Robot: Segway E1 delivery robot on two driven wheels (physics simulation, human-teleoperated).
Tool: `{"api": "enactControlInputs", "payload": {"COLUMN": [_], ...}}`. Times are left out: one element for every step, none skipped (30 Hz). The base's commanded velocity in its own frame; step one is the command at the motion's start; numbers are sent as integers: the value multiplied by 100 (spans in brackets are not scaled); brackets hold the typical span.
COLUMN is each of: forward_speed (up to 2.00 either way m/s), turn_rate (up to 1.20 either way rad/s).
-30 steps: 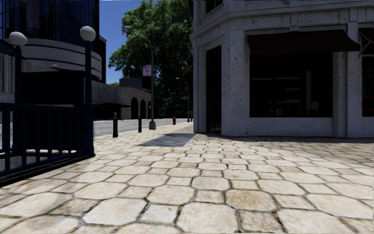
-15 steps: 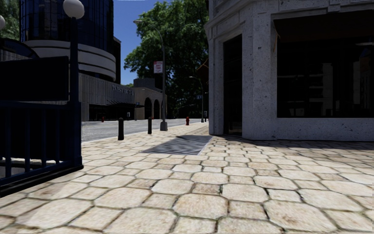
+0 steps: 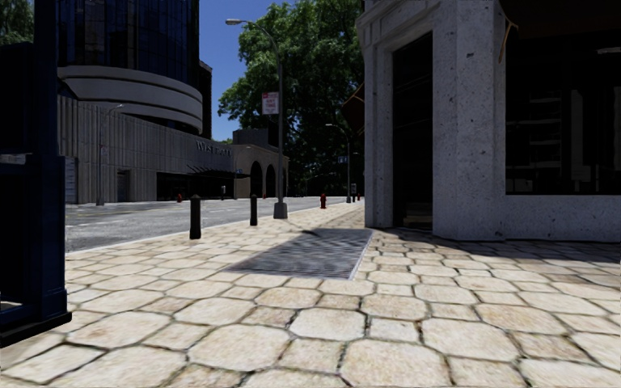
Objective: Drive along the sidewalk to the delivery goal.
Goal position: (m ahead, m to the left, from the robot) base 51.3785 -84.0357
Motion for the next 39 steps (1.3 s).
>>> {"api": "enactControlInputs", "payload": {"forward_speed": [200, 200, 200, 200, 200, 200, 200, 200, 200, 200, 200, 200, 200, 200, 200, 200, 200, 200, 200, 200, 200, 200, 200, 200, 200, 200, 200, 200, 200, 200, 200, 200, 200, 200, 200, 200, 200, 200, 200], "turn_rate": [0, 0, 0, 0, 0, 0, 0, 0, 0, 0, 0, 0, 0, 0, 0, 0, 0, 0, 0, 0, 0, 0, 0, 0, 0, 0, 0, 0, 0, 0, 0, 0, 0, 0, 0, 0, 0, 0, 0]}}
